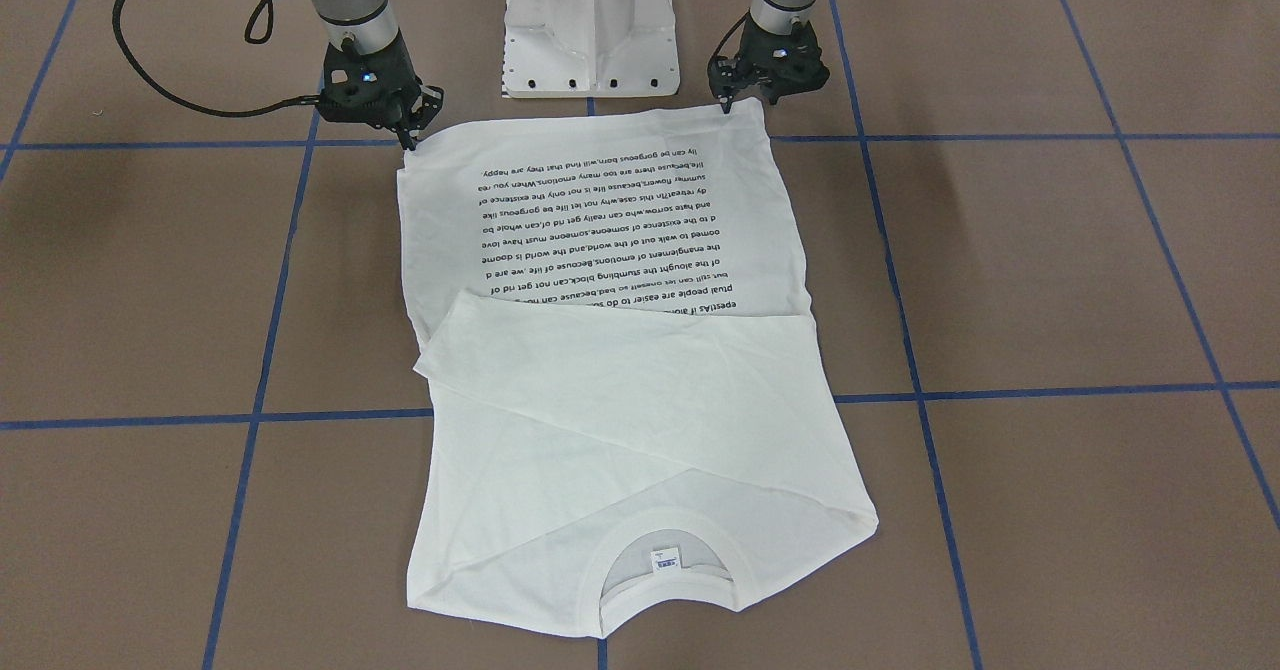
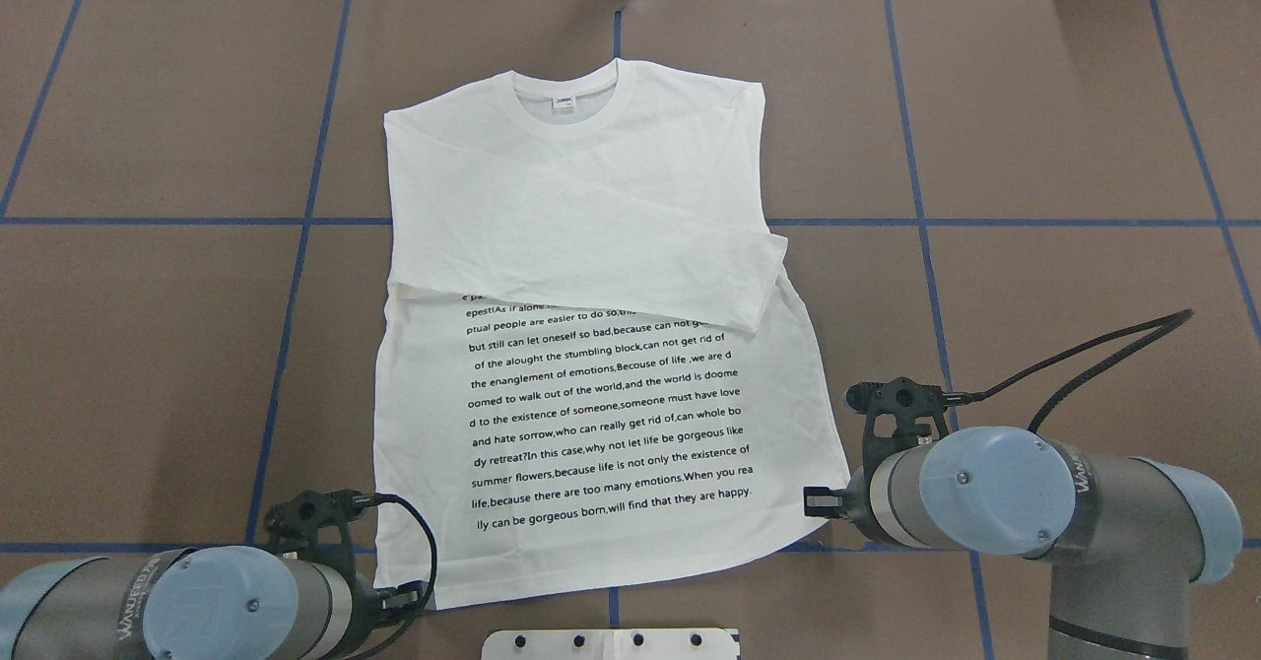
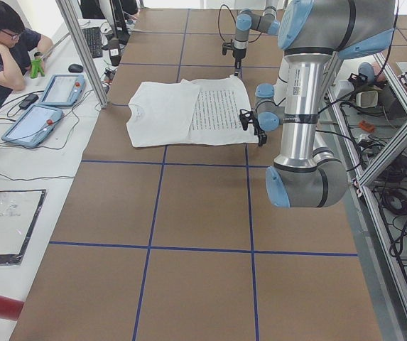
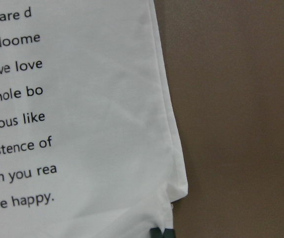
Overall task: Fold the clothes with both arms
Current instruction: 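Grasp the hem corners nearest the robot with both grippers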
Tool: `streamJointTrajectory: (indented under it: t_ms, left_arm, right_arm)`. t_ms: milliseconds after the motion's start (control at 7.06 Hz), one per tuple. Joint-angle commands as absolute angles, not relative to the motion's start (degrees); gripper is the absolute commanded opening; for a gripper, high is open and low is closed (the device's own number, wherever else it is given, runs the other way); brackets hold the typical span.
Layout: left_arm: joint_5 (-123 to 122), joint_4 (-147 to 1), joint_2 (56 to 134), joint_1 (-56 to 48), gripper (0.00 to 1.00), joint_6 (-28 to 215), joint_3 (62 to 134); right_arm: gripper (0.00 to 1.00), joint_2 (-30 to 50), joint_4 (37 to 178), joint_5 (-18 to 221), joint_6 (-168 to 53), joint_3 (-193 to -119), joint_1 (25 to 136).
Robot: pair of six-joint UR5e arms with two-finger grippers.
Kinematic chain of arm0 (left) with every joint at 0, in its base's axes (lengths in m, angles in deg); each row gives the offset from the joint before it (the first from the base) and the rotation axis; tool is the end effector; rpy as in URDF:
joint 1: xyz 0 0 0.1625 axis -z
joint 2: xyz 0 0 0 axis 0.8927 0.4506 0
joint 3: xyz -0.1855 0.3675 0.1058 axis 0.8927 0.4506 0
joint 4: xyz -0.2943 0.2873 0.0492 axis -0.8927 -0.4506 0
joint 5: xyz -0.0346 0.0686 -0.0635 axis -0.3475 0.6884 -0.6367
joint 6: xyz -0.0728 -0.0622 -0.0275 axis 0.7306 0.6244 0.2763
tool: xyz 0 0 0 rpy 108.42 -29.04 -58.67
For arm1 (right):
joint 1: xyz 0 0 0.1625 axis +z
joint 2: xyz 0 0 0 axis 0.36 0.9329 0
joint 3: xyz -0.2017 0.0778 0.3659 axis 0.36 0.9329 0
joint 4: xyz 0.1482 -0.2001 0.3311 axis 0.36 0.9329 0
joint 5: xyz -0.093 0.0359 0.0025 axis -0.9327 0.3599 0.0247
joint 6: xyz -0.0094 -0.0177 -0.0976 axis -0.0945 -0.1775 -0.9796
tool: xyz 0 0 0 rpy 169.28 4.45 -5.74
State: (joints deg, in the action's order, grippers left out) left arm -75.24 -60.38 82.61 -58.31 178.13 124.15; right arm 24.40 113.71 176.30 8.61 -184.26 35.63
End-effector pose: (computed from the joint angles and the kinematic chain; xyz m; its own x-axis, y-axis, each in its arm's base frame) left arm 0.5052 -0.1663 0.3585 0.6623 -0.2178 -0.7168 0.1133 0.9749 -0.1915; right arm -0.4515 -0.2408 0.3466 0.7015 0.0567 0.7104 -0.0707 0.9975 -0.0098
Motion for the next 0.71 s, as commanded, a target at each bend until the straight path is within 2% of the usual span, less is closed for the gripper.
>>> streamJointTrajectory:
  t_ms: [0,566]
  left_arm:
    - [-75.16,-60.38,82.8,-58.03,0.77,178.17,124.01]
    - [-74.9,-60.29,82.71,-57.24,0.65,178.17,124.27]
  right_arm:
    - [0.0,24.34,113.71,176.31,8.61,-184.3,35.87]
    - [0.0,24.34,113.71,176.39,8.61,-184.38,36.04]
